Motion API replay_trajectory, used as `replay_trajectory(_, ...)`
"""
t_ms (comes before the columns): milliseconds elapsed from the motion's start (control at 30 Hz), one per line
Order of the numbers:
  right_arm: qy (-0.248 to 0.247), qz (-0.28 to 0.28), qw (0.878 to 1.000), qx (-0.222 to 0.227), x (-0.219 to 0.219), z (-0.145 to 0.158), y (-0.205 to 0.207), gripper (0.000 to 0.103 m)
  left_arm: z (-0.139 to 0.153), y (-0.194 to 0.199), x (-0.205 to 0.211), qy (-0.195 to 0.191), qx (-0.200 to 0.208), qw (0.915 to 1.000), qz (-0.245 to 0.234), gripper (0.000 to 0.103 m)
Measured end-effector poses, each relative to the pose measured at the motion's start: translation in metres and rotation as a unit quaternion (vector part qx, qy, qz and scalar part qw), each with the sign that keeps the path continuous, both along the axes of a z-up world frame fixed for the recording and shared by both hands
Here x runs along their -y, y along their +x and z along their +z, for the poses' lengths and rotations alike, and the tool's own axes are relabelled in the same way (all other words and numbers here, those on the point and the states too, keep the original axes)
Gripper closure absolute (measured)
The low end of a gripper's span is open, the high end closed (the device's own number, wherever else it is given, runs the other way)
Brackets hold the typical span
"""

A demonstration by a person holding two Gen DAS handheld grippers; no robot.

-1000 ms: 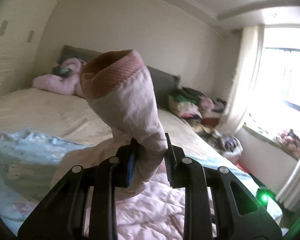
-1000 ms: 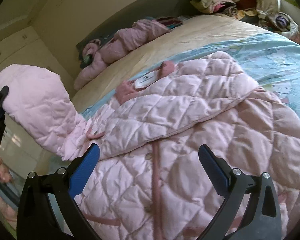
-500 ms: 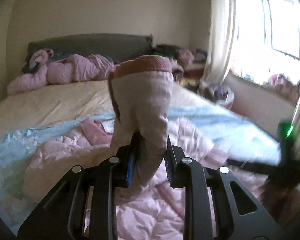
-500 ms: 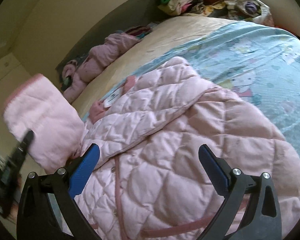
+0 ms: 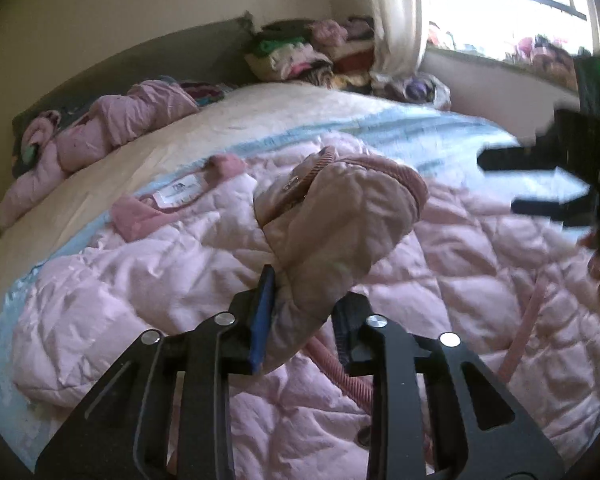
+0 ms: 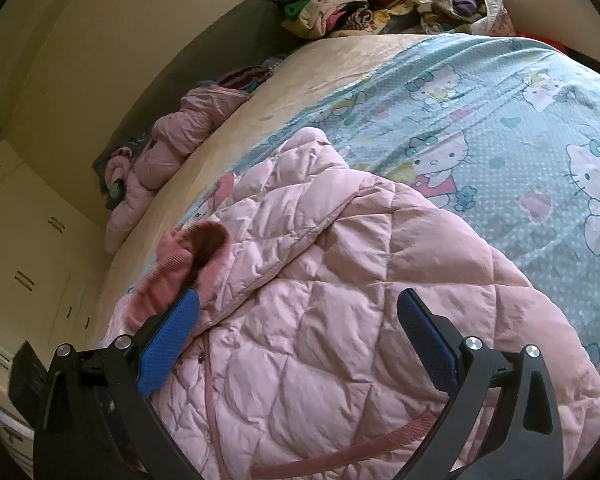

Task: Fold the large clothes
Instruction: 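Lay the sleeve on the jacket front and open the left tool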

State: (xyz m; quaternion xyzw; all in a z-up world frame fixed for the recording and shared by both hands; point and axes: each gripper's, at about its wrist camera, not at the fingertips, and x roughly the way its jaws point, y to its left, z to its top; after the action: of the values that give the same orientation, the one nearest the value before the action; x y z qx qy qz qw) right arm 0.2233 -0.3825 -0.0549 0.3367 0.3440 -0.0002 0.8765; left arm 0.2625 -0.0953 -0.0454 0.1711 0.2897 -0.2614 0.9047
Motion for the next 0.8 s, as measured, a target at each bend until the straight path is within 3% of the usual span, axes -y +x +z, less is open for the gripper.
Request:
replay_trajectory(67,0.004,0.005,1.0,-0.007,0.001,-0.002,0.002,0.004,-0.007,-0.001,0.005,0.016,-0.004,0.9999,0.0,0.065)
replay_trajectory(100,0.006,0.01,1.0,-0.011,0.0,-0.004,0.003,0.004,-0.009,0.0,0.006,0.021,-0.01,0.9997,0.002,0.037)
replay_trajectory(133,0.008,0.013,1.0,-0.013,0.0,-0.004,0.004,0.004,-0.012,0.0,0.007,0.027,-0.015,0.9995,0.004,0.028)
replay_trajectory(200,0.015,0.024,0.999,-0.018,-0.002,-0.005,0.007,0.004,-0.014,-0.004,0.009,0.04,-0.014,0.9991,0.004,0.027)
replay_trajectory(300,0.019,0.038,0.999,-0.021,-0.007,-0.002,0.012,0.004,-0.007,-0.01,0.006,0.039,-0.02,0.999,-0.006,0.014)
replay_trajectory(333,0.026,0.044,0.998,-0.021,-0.009,-0.001,0.014,0.004,-0.004,-0.013,0.005,0.031,-0.024,0.9991,-0.012,0.01)
replay_trajectory(533,0.034,0.087,0.995,-0.019,-0.024,0.013,0.035,0.004,0.022,-0.02,-0.015,-0.03,-0.027,0.9991,-0.014,0.01)
replay_trajectory(700,0.027,0.123,0.992,-0.021,-0.046,0.02,0.054,0.004,0.037,0.002,-0.061,-0.082,-0.022,0.9947,0.058,0.01)
replay_trajectory(800,0.033,0.131,0.991,-0.015,-0.057,0.02,0.064,0.004,0.044,0.022,-0.106,-0.116,-0.025,0.9851,0.125,0.01)
